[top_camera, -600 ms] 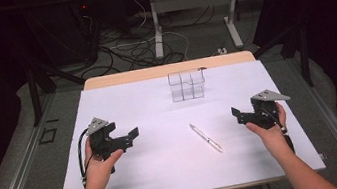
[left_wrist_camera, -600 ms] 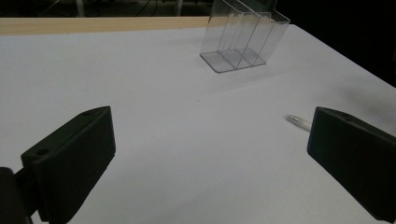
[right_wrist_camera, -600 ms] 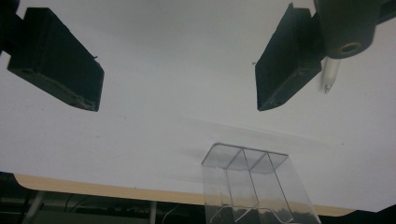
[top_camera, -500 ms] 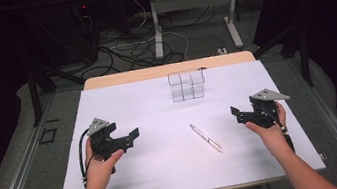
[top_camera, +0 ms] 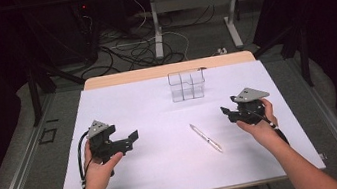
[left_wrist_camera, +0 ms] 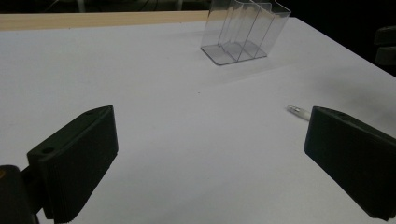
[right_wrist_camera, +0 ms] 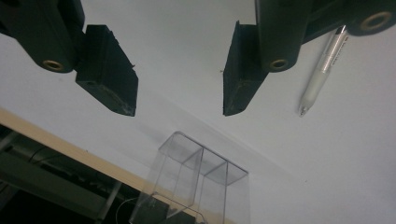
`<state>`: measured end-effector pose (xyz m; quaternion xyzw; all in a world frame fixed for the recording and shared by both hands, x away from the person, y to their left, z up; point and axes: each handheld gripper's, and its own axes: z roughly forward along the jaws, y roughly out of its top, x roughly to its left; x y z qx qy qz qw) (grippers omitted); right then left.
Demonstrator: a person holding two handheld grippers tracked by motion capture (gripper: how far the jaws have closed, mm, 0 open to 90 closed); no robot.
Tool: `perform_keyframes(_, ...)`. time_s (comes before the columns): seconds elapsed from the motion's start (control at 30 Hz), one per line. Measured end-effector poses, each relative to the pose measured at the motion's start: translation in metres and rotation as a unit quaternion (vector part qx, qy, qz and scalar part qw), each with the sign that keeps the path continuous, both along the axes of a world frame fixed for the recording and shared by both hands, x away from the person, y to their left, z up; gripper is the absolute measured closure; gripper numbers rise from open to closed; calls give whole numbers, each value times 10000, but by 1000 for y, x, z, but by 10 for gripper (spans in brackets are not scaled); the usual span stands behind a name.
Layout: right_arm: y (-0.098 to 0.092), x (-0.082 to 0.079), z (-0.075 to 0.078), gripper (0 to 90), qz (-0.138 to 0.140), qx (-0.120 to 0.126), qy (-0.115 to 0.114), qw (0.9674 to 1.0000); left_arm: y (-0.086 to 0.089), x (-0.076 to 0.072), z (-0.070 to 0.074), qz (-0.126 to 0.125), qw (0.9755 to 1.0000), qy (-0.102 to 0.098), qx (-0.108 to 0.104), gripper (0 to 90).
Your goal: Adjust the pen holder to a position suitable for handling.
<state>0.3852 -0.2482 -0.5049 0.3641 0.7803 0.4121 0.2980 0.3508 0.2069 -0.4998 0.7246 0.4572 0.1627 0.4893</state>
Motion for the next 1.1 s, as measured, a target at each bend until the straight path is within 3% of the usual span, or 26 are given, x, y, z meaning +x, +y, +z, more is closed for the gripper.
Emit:
perform_keyframes(0.13, 8, 4, 10, 487, 256, -261, -80, 9993, 1, 0, -1, 8, 10000, 21, 8, 29)
perform_keyframes(0.3, 19, 19, 27, 483, 465, -463, 36, 9978, 2, 1, -1, 66, 10000, 58, -19, 30)
perform_keyframes(0.4, 28, 35, 39, 480, 630, -961, 69, 9934, 1, 1, -1, 13, 10000, 60, 2, 30)
perform_keyframes(0.5, 32, 40, 44, 468, 680, -1032, 103, 9923, 1, 0, -2, -7, 10000, 56, 11, 30)
perform_keyframes(0.53, 37, 46, 51, 466, 762, -1177, 173, 9900, 1, 0, -2, -18, 10000, 53, 22, 30)
perform_keyframes(0.63, 44, 53, 58, 448, 922, -1296, 89, 9872, 0, 0, -2, -28, 10000, 58, 11, 30)
perform_keyframes(0.8, 56, 64, 68, 399, 1207, -1754, -33, 9771, -1, 0, -3, -41, 10000, 66, 18, 30)
perform_keyframes(0.9, 65, 69, 71, 380, 1399, -2061, -103, 9684, -1, 1, -3, -51, 9999, 83, 39, 30)
perform_keyframes(1.0, 73, 74, 73, 365, 1568, -2225, -109, 9622, -2, 1, -4, -53, 9999, 86, 51, 33)
perform_keyframes(1.07, 78, 78, 73, 364, 1714, -2371, -69, 9562, -2, 1, -4, -51, 9999, 91, 52, 34)
perform_keyframes(1.1, 80, 81, 73, 367, 1774, -2507, -60, 9516, -2, 1, -4, -51, 9999, 91, 52, 35)
